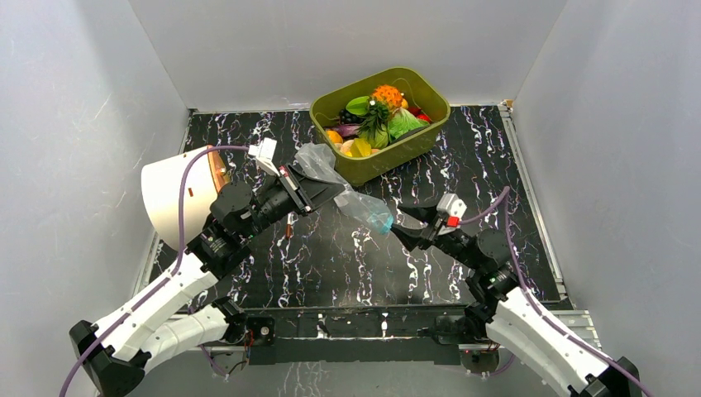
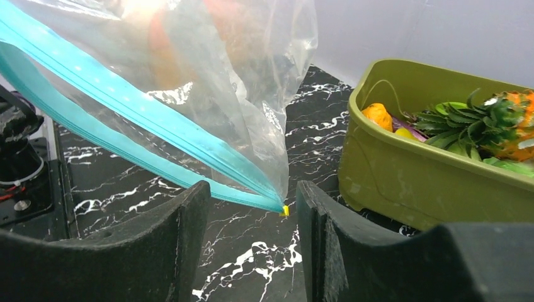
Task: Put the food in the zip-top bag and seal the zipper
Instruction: Pick up the zipper food storage bag at the center of the board.
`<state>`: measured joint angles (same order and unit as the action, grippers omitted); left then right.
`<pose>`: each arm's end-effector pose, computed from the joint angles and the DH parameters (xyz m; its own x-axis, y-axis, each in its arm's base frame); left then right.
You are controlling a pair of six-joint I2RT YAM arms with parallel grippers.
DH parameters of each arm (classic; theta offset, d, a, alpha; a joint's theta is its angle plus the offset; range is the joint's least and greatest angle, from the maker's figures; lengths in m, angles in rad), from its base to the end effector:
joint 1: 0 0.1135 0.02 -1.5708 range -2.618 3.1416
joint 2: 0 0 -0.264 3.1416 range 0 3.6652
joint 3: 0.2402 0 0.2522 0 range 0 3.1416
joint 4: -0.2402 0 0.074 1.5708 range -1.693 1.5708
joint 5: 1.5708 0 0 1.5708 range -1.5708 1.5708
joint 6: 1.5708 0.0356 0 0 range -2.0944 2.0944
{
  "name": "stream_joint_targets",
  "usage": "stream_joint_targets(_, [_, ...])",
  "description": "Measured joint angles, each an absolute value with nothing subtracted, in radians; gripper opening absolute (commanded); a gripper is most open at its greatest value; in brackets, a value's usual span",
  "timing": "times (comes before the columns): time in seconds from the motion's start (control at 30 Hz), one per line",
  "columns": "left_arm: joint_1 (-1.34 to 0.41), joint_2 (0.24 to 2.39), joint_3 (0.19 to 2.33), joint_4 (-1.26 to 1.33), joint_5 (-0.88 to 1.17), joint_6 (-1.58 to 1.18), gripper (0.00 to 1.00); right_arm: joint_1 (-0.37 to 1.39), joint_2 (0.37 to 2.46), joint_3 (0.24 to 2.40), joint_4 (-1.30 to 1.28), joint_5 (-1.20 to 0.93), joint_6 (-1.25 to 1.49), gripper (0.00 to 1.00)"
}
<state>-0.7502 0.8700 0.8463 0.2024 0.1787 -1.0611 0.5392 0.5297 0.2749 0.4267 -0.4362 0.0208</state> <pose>0.1445 -0.1433 0.3888 -0.6339 -0.5834 -0.5077 0.5033 0.1873 -0.8436 0.1202 0.0894 0.2614 0.1296 0.0996 -0.9866 -0.8255 0.5621 -0.0518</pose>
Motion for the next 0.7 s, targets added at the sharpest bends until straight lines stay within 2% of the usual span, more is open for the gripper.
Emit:
stream_joint_targets(0.27, [-0.75, 0.857, 0.832, 0.201, 0.178, -1.068, 0.0, 0.54, 0.64, 0.264, 0.57, -0.476, 0.028, 0.44])
stream_joint_targets(0.43, [-0.75, 0.855, 0.825, 0.202, 0.178, -1.068, 0.0, 0.545, 0.668, 0.263, 0.641, -0.495, 0.039, 0.27])
stream_joint_targets(0.57, [-0.75, 0.855, 0.823, 0.202, 0.178, -1.068, 0.0, 0.553, 0.683, 0.263, 0.667, -0.502, 0.051, 0.0])
stream_joint_targets(0.6, [-0.75, 0.854, 0.823, 0.202, 0.178, -1.068, 0.0, 0.554, 0.683, 0.263, 0.668, -0.503, 0.048, 0.0])
stream_joint_targets(0.63, [-0.75, 0.854, 0.823, 0.202, 0.178, -1.067, 0.02, 0.554, 0.684, 0.263, 0.668, -0.505, 0.052, 0.0])
stream_joint_targets(0.7, [-0.75, 0.854, 0.823, 0.199, 0.178, -1.062, 0.18, 0.555, 0.685, 0.263, 0.662, -0.506, 0.054, 0.0])
